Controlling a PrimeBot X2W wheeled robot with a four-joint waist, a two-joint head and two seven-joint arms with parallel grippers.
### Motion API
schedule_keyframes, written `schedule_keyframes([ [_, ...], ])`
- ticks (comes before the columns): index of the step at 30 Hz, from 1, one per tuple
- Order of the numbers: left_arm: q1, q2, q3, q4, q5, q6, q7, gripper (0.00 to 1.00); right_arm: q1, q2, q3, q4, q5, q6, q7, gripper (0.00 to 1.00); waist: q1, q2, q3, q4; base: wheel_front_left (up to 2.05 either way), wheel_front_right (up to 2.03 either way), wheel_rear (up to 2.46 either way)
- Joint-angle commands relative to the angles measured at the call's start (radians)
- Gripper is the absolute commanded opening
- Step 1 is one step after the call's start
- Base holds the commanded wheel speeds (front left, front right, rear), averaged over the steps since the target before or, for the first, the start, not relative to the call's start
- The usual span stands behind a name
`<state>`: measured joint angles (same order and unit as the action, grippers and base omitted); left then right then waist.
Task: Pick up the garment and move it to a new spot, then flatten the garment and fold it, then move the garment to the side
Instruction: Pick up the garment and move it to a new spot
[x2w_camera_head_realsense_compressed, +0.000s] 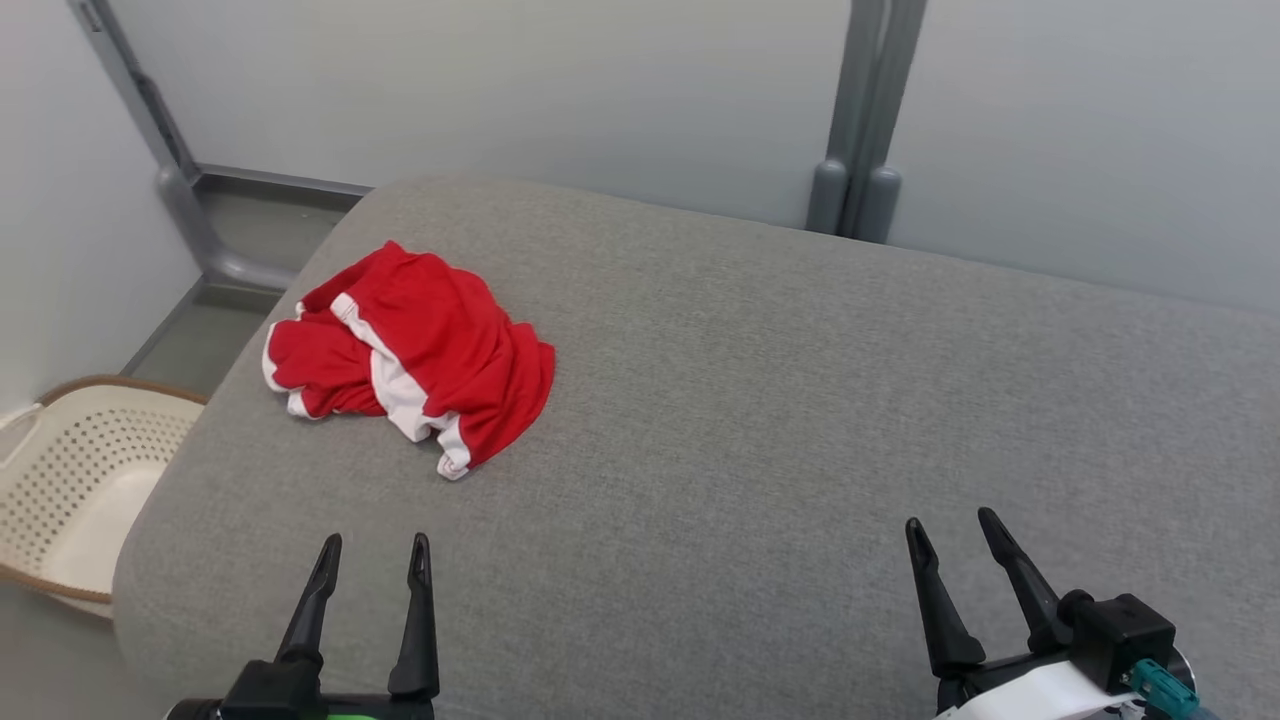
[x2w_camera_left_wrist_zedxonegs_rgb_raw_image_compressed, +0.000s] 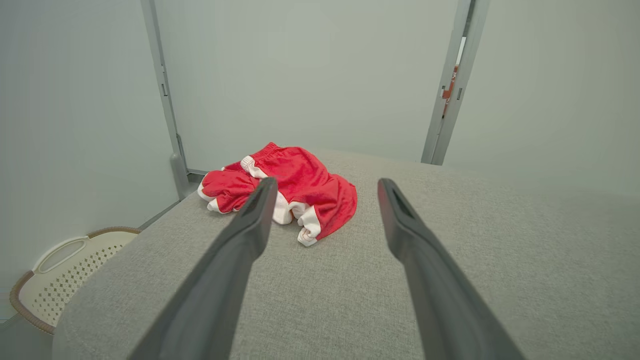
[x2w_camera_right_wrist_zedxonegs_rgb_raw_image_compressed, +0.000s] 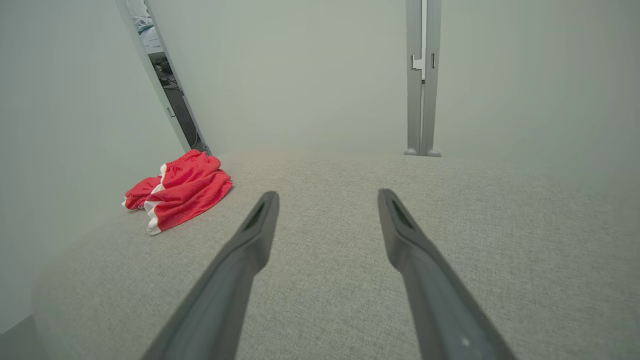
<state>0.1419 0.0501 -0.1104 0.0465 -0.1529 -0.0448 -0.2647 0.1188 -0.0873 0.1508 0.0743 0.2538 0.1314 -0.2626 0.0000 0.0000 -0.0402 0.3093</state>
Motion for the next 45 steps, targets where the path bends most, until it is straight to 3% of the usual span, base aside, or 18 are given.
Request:
schedule_keyframes([
  [1,-0.012,0.001,-0.001,-0.004,0.010,0.000,0.001,1.00,0.005,-0.001,0.001,0.002,0.006,-0.002,-0.003,1.00,0.0000,0.0000,0.009,0.084,0.00,0.00,0.00],
  [10,-0.013,0.001,0.001,-0.016,0.007,-0.001,0.001,1.00,-0.017,0.001,0.017,0.006,0.008,-0.002,-0.003,1.00,0.0000,0.0000,0.016,0.181,0.00,0.00,0.00],
  [21,0.000,0.001,0.000,-0.029,-0.008,0.010,0.001,1.00,-0.013,-0.011,0.033,0.009,0.010,-0.002,-0.003,1.00,0.0000,0.0000,0.036,0.199,0.00,0.00,0.00],
  [29,-0.100,0.001,-0.009,-0.063,-0.010,-0.001,0.001,1.00,-0.066,-0.082,0.033,-0.012,-0.016,-0.002,-0.003,1.00,0.0000,0.0000,0.173,0.177,0.00,0.00,0.00],
  [33,-0.224,0.001,0.000,-0.039,-0.006,-0.028,0.001,1.00,-0.110,-0.140,0.040,-0.022,-0.029,-0.002,-0.003,1.00,0.0000,0.0000,0.272,0.169,0.00,0.00,0.00],
  [36,-0.324,0.001,0.019,0.018,-0.005,-0.048,0.001,1.00,-0.142,-0.178,0.042,-0.026,-0.037,-0.002,-0.003,1.00,0.0000,0.0000,0.339,0.162,0.00,0.00,0.00],
  [45,-0.820,0.059,0.026,0.466,-0.057,-0.085,0.029,1.00,-0.213,-0.305,0.011,-0.063,-0.063,-0.002,-0.003,1.00,0.0000,0.0000,0.526,0.138,0.00,0.00,0.00],
])
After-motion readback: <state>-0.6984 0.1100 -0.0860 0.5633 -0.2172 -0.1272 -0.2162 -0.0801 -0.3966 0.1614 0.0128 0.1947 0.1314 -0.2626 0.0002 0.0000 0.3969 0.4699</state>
